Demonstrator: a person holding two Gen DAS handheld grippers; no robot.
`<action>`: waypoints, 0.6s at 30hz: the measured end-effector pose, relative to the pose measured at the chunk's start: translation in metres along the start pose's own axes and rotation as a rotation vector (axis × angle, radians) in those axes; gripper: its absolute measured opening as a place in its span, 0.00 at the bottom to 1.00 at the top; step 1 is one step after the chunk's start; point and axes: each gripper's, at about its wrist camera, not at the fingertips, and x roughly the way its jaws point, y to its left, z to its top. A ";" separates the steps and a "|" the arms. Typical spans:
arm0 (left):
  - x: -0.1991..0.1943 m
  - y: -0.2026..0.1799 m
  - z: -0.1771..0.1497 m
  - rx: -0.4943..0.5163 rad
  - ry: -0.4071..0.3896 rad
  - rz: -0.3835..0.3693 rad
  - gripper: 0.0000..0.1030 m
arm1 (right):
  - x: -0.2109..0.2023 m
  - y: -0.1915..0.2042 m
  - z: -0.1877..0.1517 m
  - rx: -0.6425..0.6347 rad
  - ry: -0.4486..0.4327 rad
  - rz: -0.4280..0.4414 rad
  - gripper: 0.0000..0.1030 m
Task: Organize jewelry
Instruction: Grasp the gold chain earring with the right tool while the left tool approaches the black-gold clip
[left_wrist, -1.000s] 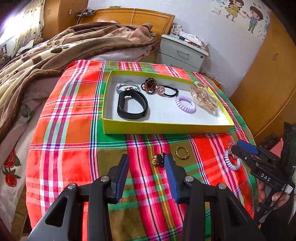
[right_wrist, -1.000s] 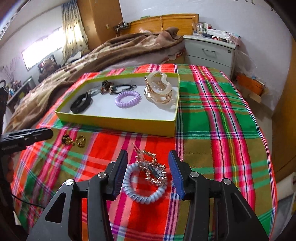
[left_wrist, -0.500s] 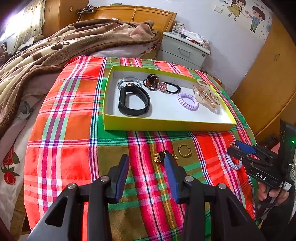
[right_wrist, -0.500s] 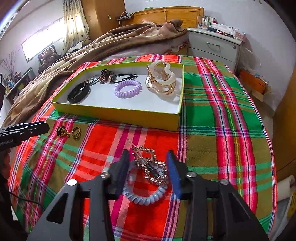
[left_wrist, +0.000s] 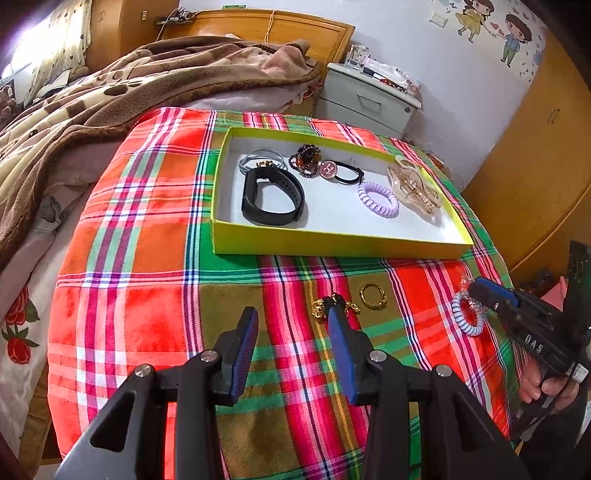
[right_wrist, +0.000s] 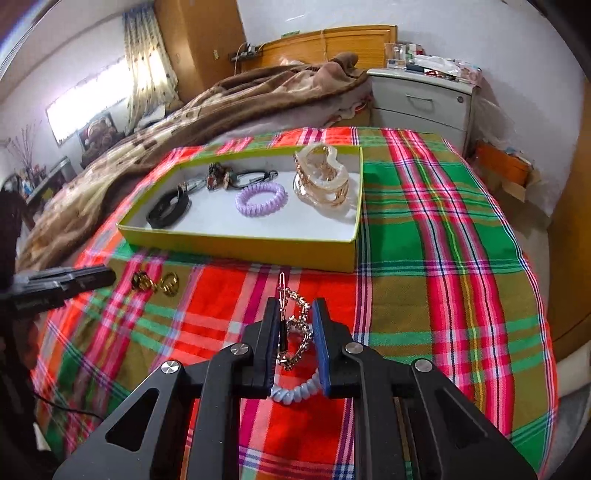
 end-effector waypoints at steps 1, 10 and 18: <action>0.000 -0.002 0.000 0.011 -0.002 -0.007 0.40 | -0.001 -0.001 0.001 0.008 -0.007 0.000 0.18; 0.016 -0.017 0.003 0.069 0.035 -0.008 0.40 | -0.007 -0.005 0.005 0.053 -0.037 0.032 0.18; 0.027 -0.029 0.003 0.136 0.046 0.045 0.40 | -0.015 -0.002 0.007 0.067 -0.067 0.052 0.18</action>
